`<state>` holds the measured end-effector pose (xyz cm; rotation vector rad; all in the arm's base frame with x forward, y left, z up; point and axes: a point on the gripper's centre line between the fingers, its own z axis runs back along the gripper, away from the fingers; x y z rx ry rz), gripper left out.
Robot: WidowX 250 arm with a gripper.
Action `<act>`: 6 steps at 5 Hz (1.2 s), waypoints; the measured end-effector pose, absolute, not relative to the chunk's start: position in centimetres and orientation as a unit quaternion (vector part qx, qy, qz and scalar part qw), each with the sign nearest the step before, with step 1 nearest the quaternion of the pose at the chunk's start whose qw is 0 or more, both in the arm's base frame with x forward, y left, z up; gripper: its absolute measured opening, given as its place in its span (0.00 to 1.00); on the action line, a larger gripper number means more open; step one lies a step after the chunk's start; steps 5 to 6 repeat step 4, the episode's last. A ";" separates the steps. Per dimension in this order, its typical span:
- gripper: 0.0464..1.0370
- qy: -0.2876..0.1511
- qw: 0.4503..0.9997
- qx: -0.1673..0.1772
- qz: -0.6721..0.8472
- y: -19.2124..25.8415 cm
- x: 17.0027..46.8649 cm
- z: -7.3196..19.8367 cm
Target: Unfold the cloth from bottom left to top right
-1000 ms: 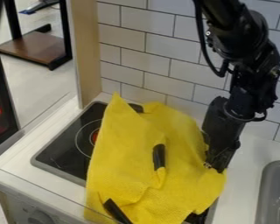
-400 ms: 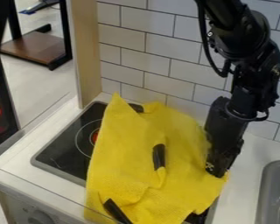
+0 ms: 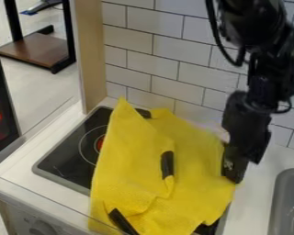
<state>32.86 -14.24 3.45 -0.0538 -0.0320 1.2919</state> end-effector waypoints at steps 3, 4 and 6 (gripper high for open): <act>0.96 -0.023 0.815 -0.069 0.574 -12.1 32.3 8.5; 0.96 -0.023 0.816 -0.069 0.573 -12.0 32.3 8.4; 0.96 -0.023 0.816 -0.069 0.573 -12.0 32.3 8.4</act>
